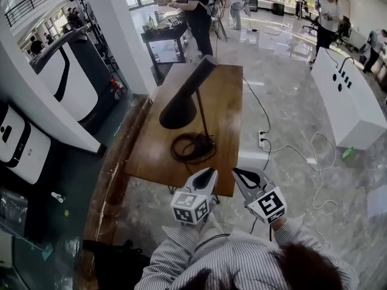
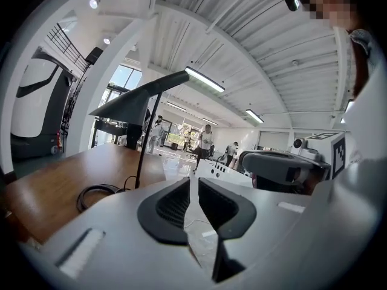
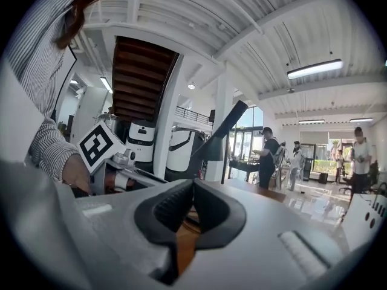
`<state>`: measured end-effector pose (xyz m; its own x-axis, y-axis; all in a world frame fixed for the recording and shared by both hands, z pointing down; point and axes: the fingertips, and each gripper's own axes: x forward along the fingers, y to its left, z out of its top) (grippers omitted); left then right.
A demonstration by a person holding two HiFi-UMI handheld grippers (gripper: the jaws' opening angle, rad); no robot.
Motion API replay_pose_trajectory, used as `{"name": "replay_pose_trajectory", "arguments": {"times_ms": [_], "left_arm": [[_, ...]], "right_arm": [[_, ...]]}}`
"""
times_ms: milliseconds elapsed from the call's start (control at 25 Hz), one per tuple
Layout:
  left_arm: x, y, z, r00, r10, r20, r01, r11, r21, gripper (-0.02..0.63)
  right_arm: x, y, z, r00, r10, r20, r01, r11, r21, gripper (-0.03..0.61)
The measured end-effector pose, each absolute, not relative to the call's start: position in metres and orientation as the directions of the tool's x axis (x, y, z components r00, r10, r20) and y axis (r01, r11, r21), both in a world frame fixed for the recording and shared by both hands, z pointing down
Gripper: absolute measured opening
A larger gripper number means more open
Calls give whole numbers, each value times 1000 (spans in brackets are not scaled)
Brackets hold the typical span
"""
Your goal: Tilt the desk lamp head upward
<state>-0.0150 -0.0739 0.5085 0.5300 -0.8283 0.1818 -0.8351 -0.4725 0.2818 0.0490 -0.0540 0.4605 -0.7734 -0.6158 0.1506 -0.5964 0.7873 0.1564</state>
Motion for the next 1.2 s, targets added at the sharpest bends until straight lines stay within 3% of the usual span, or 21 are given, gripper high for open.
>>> {"name": "replay_pose_trajectory", "arguments": {"times_ms": [520, 920, 1200], "left_arm": [[-56, -209, 537, 549, -808, 215, -825, -481, 298, 130], [-54, -263, 552, 465, -859, 215, -872, -403, 278, 180], [-51, -280, 551, 455, -868, 198, -878, -399, 265, 181]], "right_arm": [[-2, -172, 434, -722, -681, 122, -632, 721, 285, 15], [-10, -210, 402, -746, -653, 135, -520, 696, 496, 18], [-19, -220, 365, -743, -651, 158, -388, 610, 691, 30]]}}
